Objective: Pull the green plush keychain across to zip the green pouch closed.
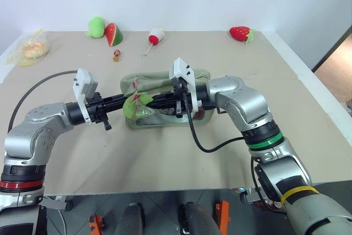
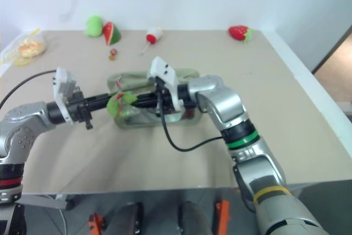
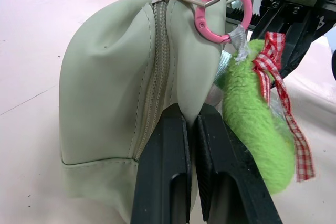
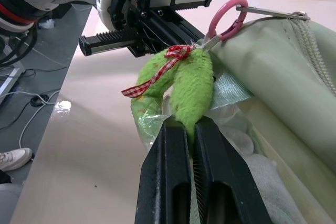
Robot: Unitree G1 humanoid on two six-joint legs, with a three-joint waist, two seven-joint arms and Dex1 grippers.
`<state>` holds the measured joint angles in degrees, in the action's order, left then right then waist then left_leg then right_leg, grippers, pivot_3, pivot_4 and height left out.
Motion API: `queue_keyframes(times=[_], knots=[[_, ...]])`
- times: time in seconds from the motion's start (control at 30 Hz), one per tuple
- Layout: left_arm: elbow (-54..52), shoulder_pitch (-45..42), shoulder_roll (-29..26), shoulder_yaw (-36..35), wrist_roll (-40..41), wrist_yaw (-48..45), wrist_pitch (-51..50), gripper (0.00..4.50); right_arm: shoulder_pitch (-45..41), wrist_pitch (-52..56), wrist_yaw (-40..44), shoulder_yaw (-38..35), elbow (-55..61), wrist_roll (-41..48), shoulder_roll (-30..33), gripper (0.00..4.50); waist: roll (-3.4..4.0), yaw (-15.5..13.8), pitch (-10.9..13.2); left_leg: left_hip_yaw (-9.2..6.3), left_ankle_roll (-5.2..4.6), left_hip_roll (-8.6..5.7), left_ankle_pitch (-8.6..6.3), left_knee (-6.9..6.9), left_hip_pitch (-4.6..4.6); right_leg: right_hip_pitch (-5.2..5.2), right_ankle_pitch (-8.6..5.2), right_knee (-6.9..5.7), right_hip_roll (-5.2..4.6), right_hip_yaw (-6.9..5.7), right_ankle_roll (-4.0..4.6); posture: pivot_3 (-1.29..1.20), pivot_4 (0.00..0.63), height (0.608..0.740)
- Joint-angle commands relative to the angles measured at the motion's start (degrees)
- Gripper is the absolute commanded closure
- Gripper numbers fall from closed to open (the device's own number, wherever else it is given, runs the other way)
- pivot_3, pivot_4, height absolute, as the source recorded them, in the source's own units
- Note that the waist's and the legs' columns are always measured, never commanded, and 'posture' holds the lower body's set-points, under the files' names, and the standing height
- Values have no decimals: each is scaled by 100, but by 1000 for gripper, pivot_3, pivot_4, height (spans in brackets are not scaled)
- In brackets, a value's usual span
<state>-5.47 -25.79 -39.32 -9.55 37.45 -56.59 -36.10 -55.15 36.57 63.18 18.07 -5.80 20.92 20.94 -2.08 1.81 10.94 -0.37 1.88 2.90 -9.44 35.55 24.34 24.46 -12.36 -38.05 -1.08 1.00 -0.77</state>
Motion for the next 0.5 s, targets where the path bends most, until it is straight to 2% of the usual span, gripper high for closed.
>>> queue_keyframes(times=[0.03, 0.5], knots=[[-110, 0, 11, -13, 31, 11, 22, 4500, -158, -56, 105, -144, 209, 31, 63, 4446, 0, 0, 0, 0, 0, 0, 0, 0, 0, 0, 0, 0, 0, 0, 0, 0, 150, 740], [-59, -47, 26, 39, 18, -17, 35, 4500, -345, -253, 166, -566, 394, 105, 478, 4446, 0, -13, 0, 1, 0, 0, 0, -2, 1, 1, -2, 1, -1, -1, 3, 0, 150, 740]])
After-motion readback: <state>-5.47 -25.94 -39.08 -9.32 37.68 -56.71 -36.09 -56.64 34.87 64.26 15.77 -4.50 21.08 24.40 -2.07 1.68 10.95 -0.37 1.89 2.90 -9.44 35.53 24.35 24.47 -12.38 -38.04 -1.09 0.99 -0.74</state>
